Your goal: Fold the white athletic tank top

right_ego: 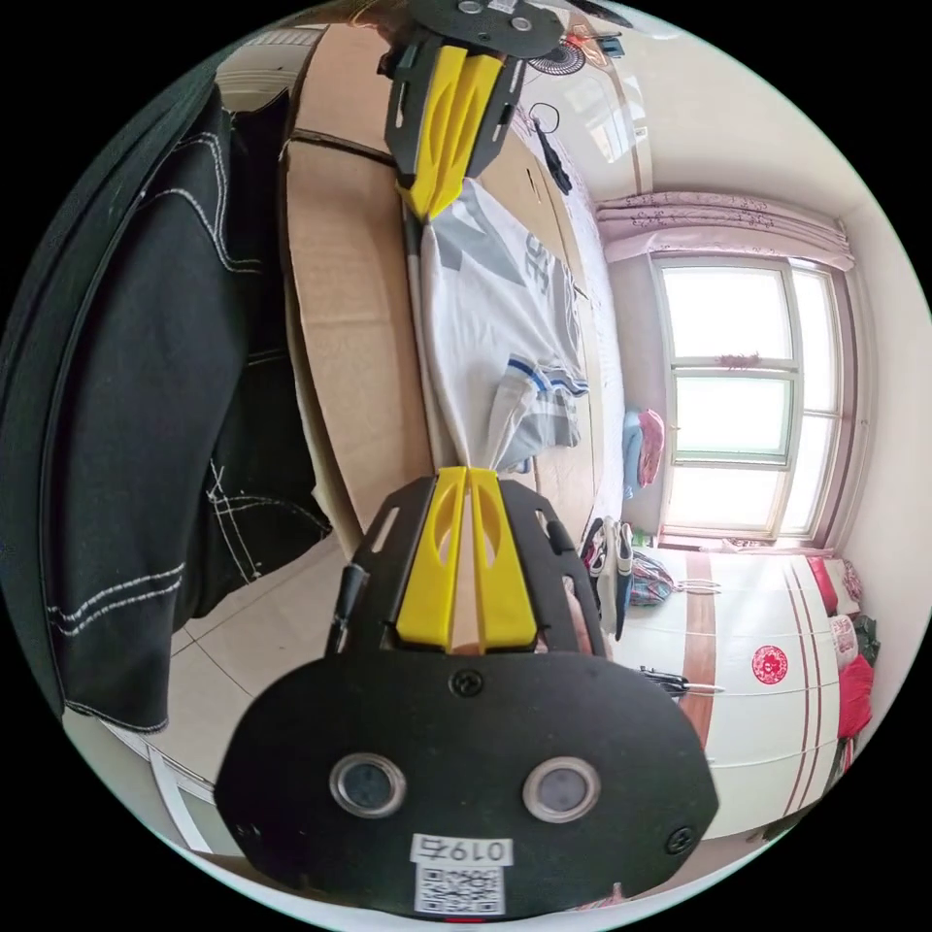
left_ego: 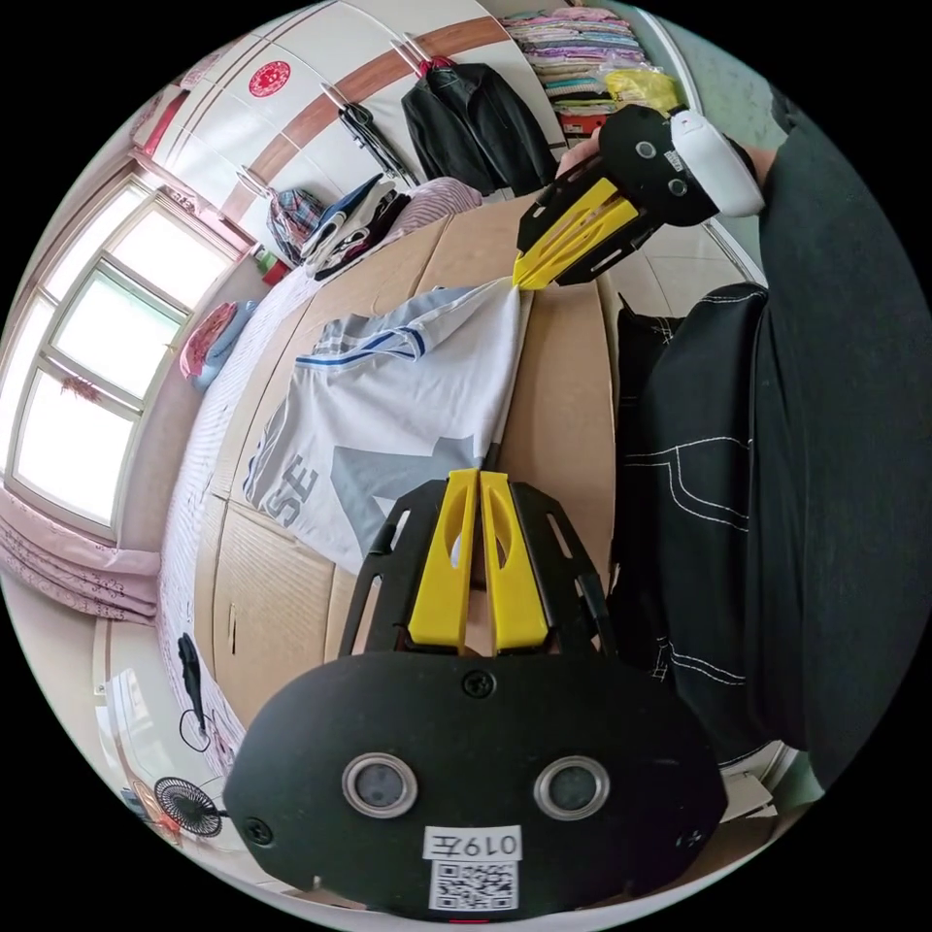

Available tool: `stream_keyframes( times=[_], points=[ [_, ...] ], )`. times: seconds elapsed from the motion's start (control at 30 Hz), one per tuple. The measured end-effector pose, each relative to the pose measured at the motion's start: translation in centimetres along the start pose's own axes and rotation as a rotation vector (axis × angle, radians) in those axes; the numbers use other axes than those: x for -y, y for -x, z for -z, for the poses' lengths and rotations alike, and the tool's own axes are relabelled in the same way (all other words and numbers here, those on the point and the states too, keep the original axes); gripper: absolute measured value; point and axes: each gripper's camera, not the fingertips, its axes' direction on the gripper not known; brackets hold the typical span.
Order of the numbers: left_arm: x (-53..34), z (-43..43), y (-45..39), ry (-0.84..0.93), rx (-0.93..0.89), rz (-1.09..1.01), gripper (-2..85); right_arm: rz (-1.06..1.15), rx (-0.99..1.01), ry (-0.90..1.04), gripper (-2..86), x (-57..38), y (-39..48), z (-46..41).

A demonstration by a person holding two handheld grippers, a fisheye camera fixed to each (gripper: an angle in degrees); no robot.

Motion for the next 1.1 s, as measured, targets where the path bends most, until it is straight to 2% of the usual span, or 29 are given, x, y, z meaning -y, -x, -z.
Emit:
stream_keyframes(
  times=[0.2, 0.43, 0.57, 1.1],
  points=[
    [-0.5, -0.3, -0.6, 0.013, -0.007, 0.033, 1.1, 0.026, 0.005, 0.020, -1.0, 0.8, 1.2, 0.0],
    [-4.1, 2.2, -0.4, 0.007, 0.082, 0.200, 1.4, 0.000, 0.016, 0.014, -0.9, 1.3, 1.4, 0.4],
    [-4.4, 1.6, -1.2, 0.100, 0.120, 0.167, 1.2, -0.010, 0.016, 0.013, -1.0, 1.8, 1.8, 0.4],
    [-2.9, -1.5, -1.8, 0.186, 0.144, 0.087, 0.9, -0.040, 0.023, 0.000, -0.9, 3.0, 4.5, 0.0]
  ],
)
